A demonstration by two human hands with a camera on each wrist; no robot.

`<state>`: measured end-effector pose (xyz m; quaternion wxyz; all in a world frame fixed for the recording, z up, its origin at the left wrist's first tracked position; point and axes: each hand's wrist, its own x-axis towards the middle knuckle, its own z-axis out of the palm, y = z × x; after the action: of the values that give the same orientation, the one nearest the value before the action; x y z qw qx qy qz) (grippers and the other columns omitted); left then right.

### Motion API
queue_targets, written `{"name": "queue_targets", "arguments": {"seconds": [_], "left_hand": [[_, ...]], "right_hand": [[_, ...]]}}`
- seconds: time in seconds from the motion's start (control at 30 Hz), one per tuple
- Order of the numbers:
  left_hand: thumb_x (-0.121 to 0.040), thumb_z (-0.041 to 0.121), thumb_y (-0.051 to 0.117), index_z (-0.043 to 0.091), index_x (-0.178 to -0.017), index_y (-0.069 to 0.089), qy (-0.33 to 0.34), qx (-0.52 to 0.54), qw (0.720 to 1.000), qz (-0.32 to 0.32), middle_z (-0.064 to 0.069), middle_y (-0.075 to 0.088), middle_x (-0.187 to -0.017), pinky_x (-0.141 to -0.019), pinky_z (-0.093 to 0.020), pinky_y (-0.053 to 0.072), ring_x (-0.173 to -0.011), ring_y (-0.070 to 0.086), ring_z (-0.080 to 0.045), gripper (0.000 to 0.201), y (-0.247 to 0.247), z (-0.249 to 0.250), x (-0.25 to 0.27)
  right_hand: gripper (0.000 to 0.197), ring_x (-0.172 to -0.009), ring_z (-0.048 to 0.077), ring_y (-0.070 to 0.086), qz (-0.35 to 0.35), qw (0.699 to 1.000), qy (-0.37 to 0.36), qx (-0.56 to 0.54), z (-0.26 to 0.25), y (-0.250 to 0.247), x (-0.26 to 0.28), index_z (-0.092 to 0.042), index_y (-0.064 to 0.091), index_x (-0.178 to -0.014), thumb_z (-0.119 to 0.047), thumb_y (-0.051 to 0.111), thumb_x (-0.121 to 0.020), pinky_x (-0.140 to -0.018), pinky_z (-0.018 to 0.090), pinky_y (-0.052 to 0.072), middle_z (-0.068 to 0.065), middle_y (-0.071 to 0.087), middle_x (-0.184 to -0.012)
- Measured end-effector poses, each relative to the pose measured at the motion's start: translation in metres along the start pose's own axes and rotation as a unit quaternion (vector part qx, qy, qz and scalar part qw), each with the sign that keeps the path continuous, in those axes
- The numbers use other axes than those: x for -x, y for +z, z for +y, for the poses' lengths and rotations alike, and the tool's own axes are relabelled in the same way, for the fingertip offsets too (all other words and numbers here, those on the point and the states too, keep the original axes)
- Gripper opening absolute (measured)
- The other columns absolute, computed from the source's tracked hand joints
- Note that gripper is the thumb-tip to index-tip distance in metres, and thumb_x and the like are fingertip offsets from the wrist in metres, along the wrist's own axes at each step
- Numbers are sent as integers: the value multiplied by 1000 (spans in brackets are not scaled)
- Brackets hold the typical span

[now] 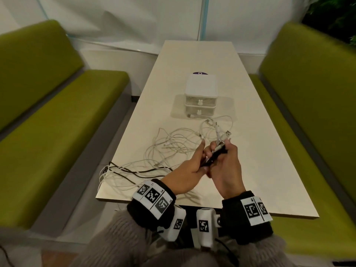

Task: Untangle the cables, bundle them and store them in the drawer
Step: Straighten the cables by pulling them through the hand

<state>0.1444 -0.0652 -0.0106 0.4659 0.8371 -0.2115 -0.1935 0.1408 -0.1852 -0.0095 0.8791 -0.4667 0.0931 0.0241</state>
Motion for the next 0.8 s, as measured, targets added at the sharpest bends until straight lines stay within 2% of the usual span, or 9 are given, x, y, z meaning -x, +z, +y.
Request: {"name": "queue_targets", "arguments": {"seconds": [0.07,0.17,0.23,0.27,0.33,0.43,0.53,0.67,0.8], "left_hand": [[-99,15,37,22,-148,14,8,-60,998,21,-1,60,-94,-70,-17,39,-75,54,-8,54,-5,-3,0],[-98,17,37,17,-118,49,21,-129,991,28,-2,58,-86,-71,-34,41,-73,52,-18,23,-14,-3,3],[-97,18,36,17,-107,51,19,-165,986,26,8,53,-78,-64,-32,38,-64,48,-10,18,-16,1,5],[-97,19,36,16,-105,51,21,-194,980,28,11,51,-75,-63,-31,37,-63,46,-8,17,-16,3,6],[-97,24,35,14,-102,49,29,-254,966,34,6,55,-77,-65,-33,41,-69,52,-15,17,-14,5,7],[-95,26,39,13,-97,43,19,-293,955,31,-5,59,-83,-65,-37,45,-76,56,-27,14,-7,5,6],[-91,23,45,15,-106,43,-9,-221,975,26,-7,62,-93,-69,-38,48,-81,59,-27,17,3,9,3],[-92,15,44,9,-120,45,-30,-142,987,67,-15,63,-105,-78,-40,48,-90,60,-30,29,9,19,-3],[-94,19,41,5,-119,40,-26,-257,965,39,-16,60,-101,-65,-36,40,-86,57,-34,28,7,20,-2]], "right_hand": [[29,-77,20,53,11,999,-31,4,-3,-9,-2,-10,51,-72,-21,33,-93,-75,36,41,3,55,-73],[31,-91,29,60,6,1000,-19,-18,-15,-22,-2,-4,65,-79,-5,34,-85,-86,40,45,10,68,-86],[28,-89,31,64,-12,999,-8,-34,-23,-23,1,-6,62,-104,-17,44,-86,-84,44,49,12,68,-97],[32,-84,30,66,-6,999,-10,-41,-24,-21,1,-15,59,-117,-26,48,-89,-82,45,51,12,68,-97],[36,-72,26,66,29,999,-28,-2,-24,-17,0,-32,52,-128,-40,49,-93,-75,44,54,8,67,-86],[24,-62,18,61,76,991,-69,88,-19,-7,-1,-15,62,-104,-33,48,-97,-70,38,51,3,53,-67],[29,-66,19,62,89,990,-80,71,-8,0,-1,-11,50,-74,-19,43,-100,-67,29,51,2,46,-58],[33,-82,21,69,62,987,-89,119,0,1,0,-8,48,-71,-14,34,-101,-68,29,48,0,59,-59],[37,-90,25,70,42,986,-42,156,-20,-6,4,-9,54,-68,-22,39,-98,-75,34,48,4,67,-66]]}}
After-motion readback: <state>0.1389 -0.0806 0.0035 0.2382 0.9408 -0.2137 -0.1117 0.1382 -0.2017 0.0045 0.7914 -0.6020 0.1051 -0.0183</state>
